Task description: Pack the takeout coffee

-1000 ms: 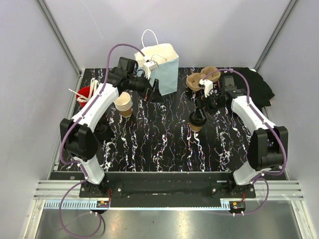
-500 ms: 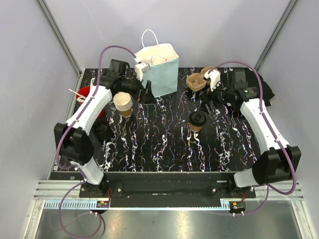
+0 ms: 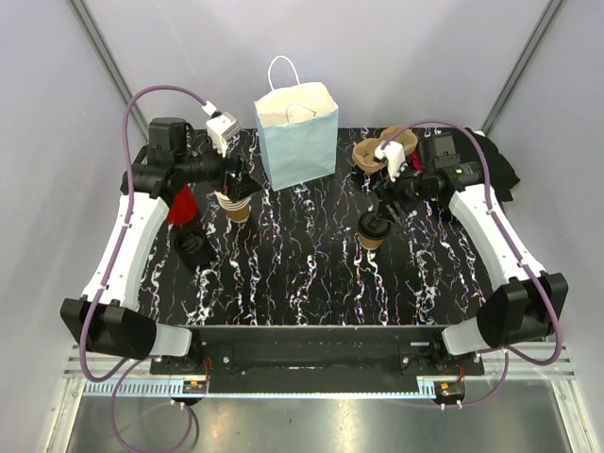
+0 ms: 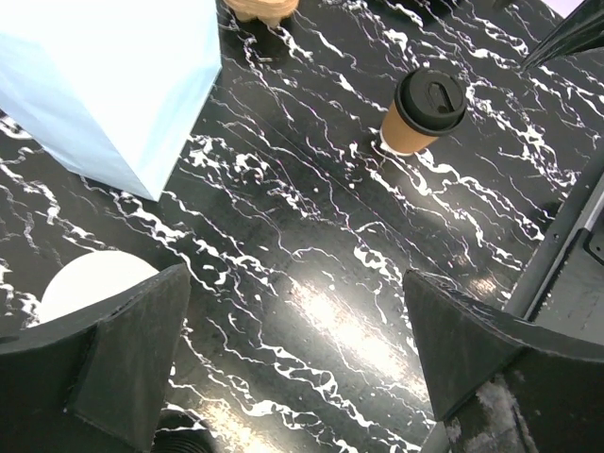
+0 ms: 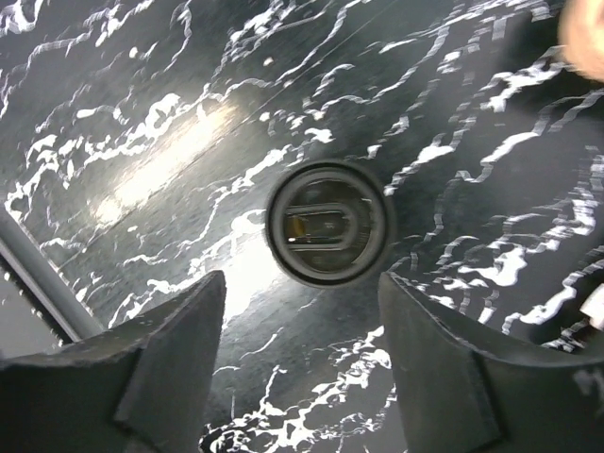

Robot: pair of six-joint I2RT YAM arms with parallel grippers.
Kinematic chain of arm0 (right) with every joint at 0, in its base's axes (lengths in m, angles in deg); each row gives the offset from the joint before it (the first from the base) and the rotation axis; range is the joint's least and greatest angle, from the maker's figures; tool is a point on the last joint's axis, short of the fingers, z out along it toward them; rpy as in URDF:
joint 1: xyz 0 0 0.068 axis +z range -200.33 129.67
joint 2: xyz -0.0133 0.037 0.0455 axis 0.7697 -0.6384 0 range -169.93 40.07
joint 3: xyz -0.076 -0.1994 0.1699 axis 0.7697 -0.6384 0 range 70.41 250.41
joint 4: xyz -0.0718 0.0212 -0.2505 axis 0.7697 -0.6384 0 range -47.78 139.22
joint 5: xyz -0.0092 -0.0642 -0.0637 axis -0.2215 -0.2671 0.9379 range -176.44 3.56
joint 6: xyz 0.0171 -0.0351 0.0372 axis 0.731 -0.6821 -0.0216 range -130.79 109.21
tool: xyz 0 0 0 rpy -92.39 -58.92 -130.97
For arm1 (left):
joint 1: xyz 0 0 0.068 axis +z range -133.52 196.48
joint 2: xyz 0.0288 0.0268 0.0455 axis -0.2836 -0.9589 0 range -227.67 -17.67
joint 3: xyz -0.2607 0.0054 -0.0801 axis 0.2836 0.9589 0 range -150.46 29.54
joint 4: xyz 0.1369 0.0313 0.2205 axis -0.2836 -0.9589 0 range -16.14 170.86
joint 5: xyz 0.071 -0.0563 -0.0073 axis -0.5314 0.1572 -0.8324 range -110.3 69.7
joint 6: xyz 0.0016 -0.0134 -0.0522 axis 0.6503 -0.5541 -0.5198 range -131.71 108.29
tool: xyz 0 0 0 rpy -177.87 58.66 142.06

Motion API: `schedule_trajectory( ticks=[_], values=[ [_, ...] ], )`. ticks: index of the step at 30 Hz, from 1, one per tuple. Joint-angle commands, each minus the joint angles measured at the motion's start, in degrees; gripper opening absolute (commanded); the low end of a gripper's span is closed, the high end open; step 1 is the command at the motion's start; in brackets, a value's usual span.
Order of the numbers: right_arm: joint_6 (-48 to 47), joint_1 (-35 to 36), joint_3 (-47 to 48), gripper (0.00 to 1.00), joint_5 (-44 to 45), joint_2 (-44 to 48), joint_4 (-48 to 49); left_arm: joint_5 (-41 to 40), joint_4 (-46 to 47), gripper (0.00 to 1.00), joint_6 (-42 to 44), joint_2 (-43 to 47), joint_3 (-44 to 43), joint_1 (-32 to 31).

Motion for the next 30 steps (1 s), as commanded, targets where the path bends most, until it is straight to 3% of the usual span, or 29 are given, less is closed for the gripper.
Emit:
schedule_trajectory(
  ticks=[1,14,30],
  values=[
    [-1.8,3.3,-2.1,0.70,1.2,-0.7,1.1,2.5,2.0,0.99,0.1,-1.8,1.4,0.8],
    [-3.5,7.9,-5.1,0.63,6.7,-4.7,2.4,10.5,5.4,0.99,-4.3,-7.0,3.4,4.9],
    [-1.6,10.1,-5.2,0.52,12.7,-8.7,4.6,12.1,7.3,0.99,-5.3,-6.5,4.8,5.9]
  ],
)
